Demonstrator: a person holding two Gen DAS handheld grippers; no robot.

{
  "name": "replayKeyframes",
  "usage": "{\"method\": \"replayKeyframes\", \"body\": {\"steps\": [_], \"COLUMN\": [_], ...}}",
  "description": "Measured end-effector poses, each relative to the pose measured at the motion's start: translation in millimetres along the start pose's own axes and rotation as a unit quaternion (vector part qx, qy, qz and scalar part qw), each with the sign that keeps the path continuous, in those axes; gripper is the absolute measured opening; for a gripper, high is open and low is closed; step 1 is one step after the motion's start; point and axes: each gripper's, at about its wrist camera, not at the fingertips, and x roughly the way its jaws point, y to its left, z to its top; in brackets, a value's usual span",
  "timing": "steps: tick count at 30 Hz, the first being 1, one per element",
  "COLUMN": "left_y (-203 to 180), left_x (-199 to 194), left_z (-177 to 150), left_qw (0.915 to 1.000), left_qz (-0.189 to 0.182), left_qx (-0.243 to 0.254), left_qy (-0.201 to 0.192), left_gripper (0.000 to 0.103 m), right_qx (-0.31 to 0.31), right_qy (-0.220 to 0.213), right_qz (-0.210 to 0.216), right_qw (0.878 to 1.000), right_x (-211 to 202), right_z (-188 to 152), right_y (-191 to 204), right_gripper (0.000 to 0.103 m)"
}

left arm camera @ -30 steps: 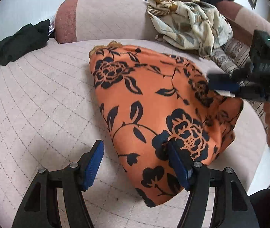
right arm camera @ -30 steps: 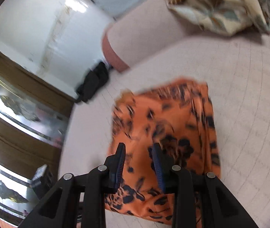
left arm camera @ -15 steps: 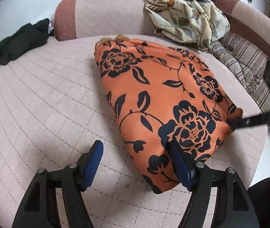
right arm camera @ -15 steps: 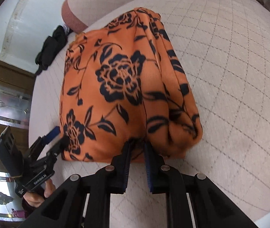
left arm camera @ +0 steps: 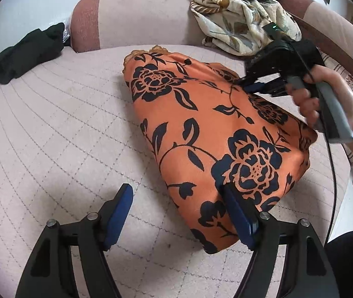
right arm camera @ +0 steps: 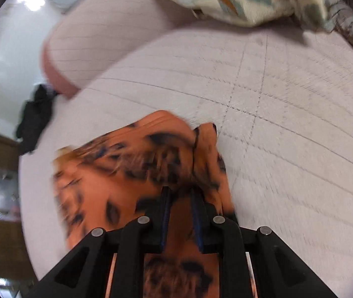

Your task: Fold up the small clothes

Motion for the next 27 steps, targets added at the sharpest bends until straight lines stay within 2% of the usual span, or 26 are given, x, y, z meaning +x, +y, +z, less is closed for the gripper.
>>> {"method": "replayKeyframes", "body": {"steps": [2, 3, 4, 5, 7, 11, 13, 14, 16, 18, 19, 20, 22, 24, 27], "left_y": [-2, -3, -5, -5, -4, -1, -3, -6, -12, -13, -12, -11, -10, -7, -4], "left_x": [-1, -2, -3, -3, -4, -3, -3, -3, -3, -4, -5, -6, -9, -12, -19], "left_z": [-1, -2, -3, -4, -5, -7, -8, -8, -6, -4, -4, -4, -5, -5, -5], "left_qw": [0.9999, 0.9999, 0.9997, 0.9996, 0.9998, 0.9999, 0.9997, 0.9995, 0.9986, 0.9988, 0.9990, 0.9991, 0.9992, 0.9995, 0.9993], "left_qz": [0.005, 0.009, 0.013, 0.015, 0.012, 0.006, 0.012, 0.019, 0.034, 0.033, 0.031, 0.029, 0.025, 0.022, 0.023], "left_qx": [0.007, 0.011, 0.016, 0.017, 0.012, 0.005, 0.013, 0.020, 0.035, 0.033, 0.030, 0.027, 0.021, 0.012, -0.006], "left_qy": [-0.005, -0.009, -0.012, -0.014, -0.014, -0.012, -0.015, -0.018, -0.020, -0.015, -0.014, -0.015, -0.020, -0.021, -0.028], "left_gripper": [0.077, 0.077, 0.077, 0.077, 0.078, 0.079, 0.079, 0.079, 0.079, 0.079, 0.079, 0.079, 0.079, 0.079, 0.079], "right_qx": [0.020, 0.019, 0.001, -0.013, -0.039, -0.082, -0.104, -0.095, -0.083, -0.064, -0.048, -0.025, -0.019, -0.036, -0.052], "right_qy": [0.007, 0.012, 0.010, -0.002, -0.016, -0.001, 0.011, 0.021, 0.019, 0.003, 0.011, 0.017, -0.003, -0.024, -0.038], "right_qz": [0.009, 0.000, -0.013, -0.009, 0.033, 0.106, 0.102, 0.092, 0.073, 0.103, 0.112, 0.127, 0.134, 0.110, 0.111], "right_qw": [1.000, 1.000, 1.000, 1.000, 0.999, 0.991, 0.989, 0.991, 0.994, 0.993, 0.992, 0.991, 0.991, 0.993, 0.992], "right_x": [7, 3, -5, -12, -24, -13, 9, 25, 56, 58, 57, 48, 27, -6, -38], "right_z": [7, 11, 13, 13, 9, 0, 0, 1, 7, 16, 19, 19, 15, 0, -18], "right_y": [-3, 2, 13, 21, 42, 92, 115, 124, 126, 122, 117, 108, 97, 80, 55], "right_gripper": [0.019, 0.019, 0.019, 0.021, 0.021, 0.021, 0.021, 0.021, 0.020, 0.019, 0.019, 0.019, 0.020, 0.021, 0.022]}}
